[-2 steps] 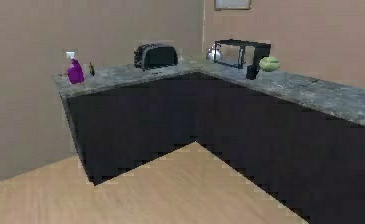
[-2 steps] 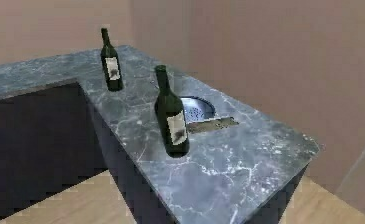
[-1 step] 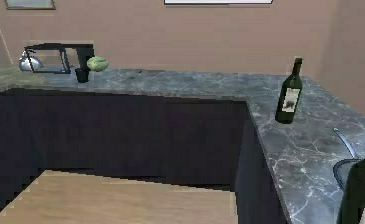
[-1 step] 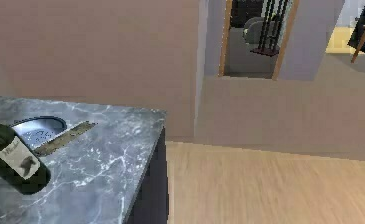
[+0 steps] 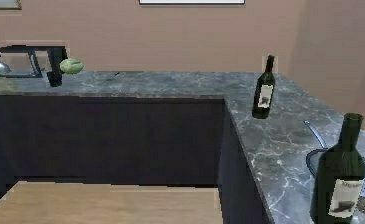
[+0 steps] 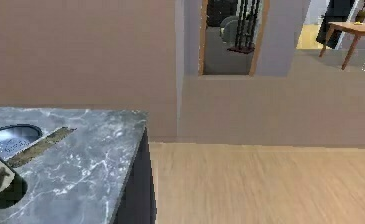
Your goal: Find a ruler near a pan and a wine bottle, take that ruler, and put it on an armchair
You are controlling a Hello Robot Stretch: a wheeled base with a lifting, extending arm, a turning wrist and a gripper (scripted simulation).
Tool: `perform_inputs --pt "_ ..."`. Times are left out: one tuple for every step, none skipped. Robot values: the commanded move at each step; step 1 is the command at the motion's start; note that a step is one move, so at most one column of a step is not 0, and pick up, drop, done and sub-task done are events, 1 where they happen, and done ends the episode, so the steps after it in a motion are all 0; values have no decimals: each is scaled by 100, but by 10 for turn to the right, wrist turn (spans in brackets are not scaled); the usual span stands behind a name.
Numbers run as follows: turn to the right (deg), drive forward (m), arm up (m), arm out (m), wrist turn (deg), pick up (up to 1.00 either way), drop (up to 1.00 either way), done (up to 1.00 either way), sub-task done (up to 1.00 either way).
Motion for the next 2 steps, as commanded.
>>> perform_inputs --pt "0 65 0 0 0 0 0 0 0" --pt "120 0 0 0 0 0 0 0 0"
